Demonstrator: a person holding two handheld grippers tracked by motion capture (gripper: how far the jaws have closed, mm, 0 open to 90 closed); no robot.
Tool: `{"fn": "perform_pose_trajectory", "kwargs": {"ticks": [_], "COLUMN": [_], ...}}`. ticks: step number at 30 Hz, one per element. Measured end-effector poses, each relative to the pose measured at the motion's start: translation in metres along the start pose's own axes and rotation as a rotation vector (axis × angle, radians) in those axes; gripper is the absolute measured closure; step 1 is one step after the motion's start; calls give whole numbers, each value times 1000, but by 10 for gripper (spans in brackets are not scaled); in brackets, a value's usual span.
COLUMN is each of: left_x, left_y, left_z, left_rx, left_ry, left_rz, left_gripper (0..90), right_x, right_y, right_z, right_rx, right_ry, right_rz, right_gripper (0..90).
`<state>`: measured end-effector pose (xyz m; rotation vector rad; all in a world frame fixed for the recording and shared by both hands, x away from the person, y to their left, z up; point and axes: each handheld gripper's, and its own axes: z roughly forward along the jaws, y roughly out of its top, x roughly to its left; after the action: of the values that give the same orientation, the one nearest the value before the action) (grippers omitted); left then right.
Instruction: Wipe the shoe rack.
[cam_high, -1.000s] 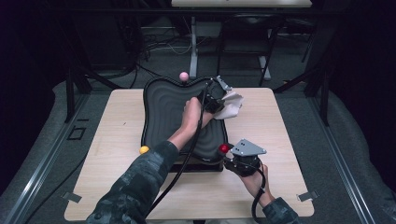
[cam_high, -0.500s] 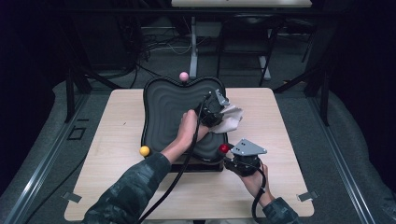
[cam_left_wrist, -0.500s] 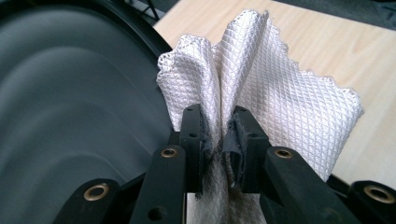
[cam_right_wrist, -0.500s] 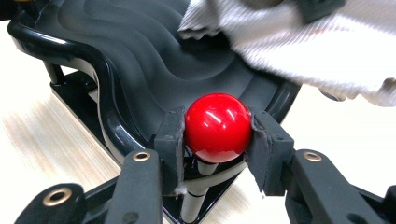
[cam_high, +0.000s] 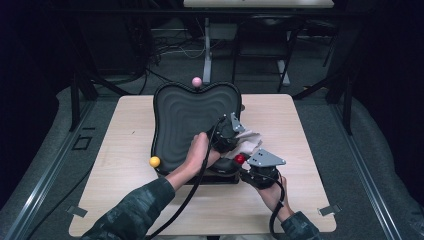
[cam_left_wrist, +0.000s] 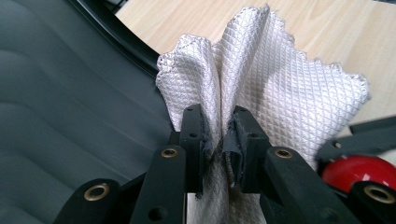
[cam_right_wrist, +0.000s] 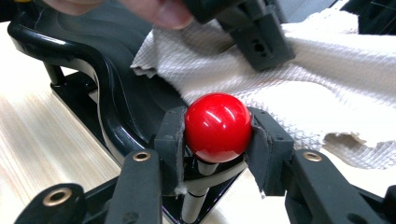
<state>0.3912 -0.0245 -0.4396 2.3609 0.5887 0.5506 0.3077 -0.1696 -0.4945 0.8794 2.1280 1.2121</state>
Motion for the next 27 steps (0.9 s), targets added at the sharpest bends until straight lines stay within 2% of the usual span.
{"fn": "perform_pose_trajectory", "kwargs": {"ticks": [7,13,18,24,27], "left_x": [-1,3,9,18,24], "left_y": [2,7,11,20,26], "left_z": [1,4,5,8,10], "left_rx": [-3,-9,-17,-19,-19], "left_ry": [29,46,64,109,123], "left_rz": [14,8,-5,-8,-29], "left_gripper": [767,766,767,766,767], "right_x": [0,-1,-1,0,0], "right_y": [0,0,0,0,0], "right_z": [0,0,0,0,0], "right_rx": [7,7,7,7,6], "right_ry": [-14,-11,-12,-14,-16], "right_rz": [-4,-7,-6,-4,-4], "right_gripper": [596,597,597,597,597]}}
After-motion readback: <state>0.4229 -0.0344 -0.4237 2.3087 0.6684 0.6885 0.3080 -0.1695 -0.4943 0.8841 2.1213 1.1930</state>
